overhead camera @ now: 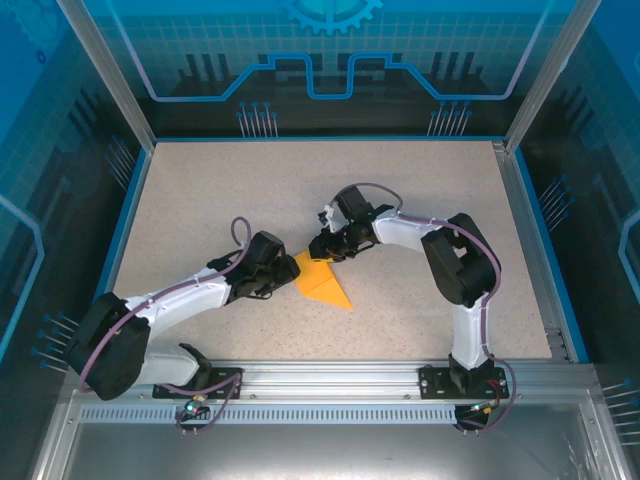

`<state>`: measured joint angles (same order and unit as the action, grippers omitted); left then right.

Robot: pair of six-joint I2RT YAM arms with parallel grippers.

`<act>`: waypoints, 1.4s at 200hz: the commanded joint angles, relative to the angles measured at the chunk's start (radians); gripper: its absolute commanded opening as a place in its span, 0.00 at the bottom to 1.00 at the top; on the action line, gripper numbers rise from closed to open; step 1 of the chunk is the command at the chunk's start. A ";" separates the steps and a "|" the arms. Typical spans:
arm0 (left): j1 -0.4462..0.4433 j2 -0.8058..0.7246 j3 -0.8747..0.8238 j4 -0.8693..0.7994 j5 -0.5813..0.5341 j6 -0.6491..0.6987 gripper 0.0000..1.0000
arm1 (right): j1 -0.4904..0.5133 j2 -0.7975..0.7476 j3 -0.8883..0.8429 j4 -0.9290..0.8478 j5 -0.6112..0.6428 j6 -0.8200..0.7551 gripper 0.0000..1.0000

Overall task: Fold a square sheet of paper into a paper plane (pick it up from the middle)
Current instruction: Rotate the paper at the center of the table.

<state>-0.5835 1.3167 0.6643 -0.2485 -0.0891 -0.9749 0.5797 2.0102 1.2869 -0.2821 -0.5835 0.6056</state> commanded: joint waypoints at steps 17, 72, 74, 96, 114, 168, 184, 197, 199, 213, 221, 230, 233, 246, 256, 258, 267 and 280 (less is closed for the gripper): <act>0.010 0.036 0.064 0.014 0.065 0.052 0.60 | -0.007 0.035 -0.041 0.046 0.032 0.031 0.28; 0.009 0.089 0.093 0.029 0.107 0.067 0.60 | -0.036 -0.031 -0.238 0.197 0.173 0.193 0.26; 0.009 0.091 0.094 0.030 0.108 0.068 0.60 | -0.036 -0.036 -0.249 0.204 0.179 0.199 0.26; 0.022 0.116 0.097 0.069 0.160 0.059 0.61 | -0.028 -0.096 -0.347 0.265 0.266 0.312 0.26; 0.046 0.148 0.096 0.116 0.232 0.041 0.61 | -0.024 -0.134 -0.436 0.349 0.296 0.400 0.27; 0.083 0.262 0.093 0.258 0.392 -0.027 0.61 | -0.042 -0.110 -0.438 0.317 0.284 0.389 0.26; 0.088 0.289 0.090 0.283 0.409 -0.061 0.60 | -0.044 -0.104 -0.439 0.313 0.286 0.387 0.26; 0.086 0.305 0.087 0.301 0.415 -0.076 0.59 | -0.047 -0.101 -0.444 0.314 0.283 0.386 0.26; 0.088 0.308 0.086 0.304 0.416 -0.079 0.59 | -0.047 -0.101 -0.444 0.314 0.284 0.386 0.26; 0.089 0.322 0.087 0.314 0.422 -0.089 0.58 | -0.047 -0.100 -0.445 0.310 0.286 0.384 0.26; 0.088 0.328 0.088 0.320 0.428 -0.093 0.58 | -0.048 -0.099 -0.446 0.307 0.285 0.381 0.26; 0.089 0.333 0.088 0.324 0.432 -0.098 0.58 | -0.049 -0.096 -0.446 0.307 0.284 0.378 0.26; 0.088 0.335 0.088 0.325 0.433 -0.098 0.58 | -0.049 -0.095 -0.446 0.308 0.283 0.378 0.26; 0.088 0.343 0.087 0.332 0.437 -0.104 0.57 | -0.050 -0.091 -0.450 0.310 0.278 0.378 0.26; 0.089 0.349 0.084 0.346 0.443 -0.112 0.57 | -0.053 -0.090 -0.451 0.317 0.271 0.377 0.27; 0.089 0.350 0.083 0.347 0.444 -0.112 0.57 | -0.054 -0.089 -0.453 0.318 0.272 0.376 0.27; 0.088 0.355 0.083 0.354 0.448 -0.116 0.57 | -0.055 -0.088 -0.453 0.320 0.268 0.374 0.27; 0.088 0.360 0.081 0.369 0.450 -0.125 0.56 | -0.059 -0.085 -0.451 0.324 0.258 0.368 0.27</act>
<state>-0.5056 1.6604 0.7330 0.0803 0.3233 -1.0725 0.5484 1.8572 0.8783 0.1398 -0.3862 0.9913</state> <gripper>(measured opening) 0.567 0.263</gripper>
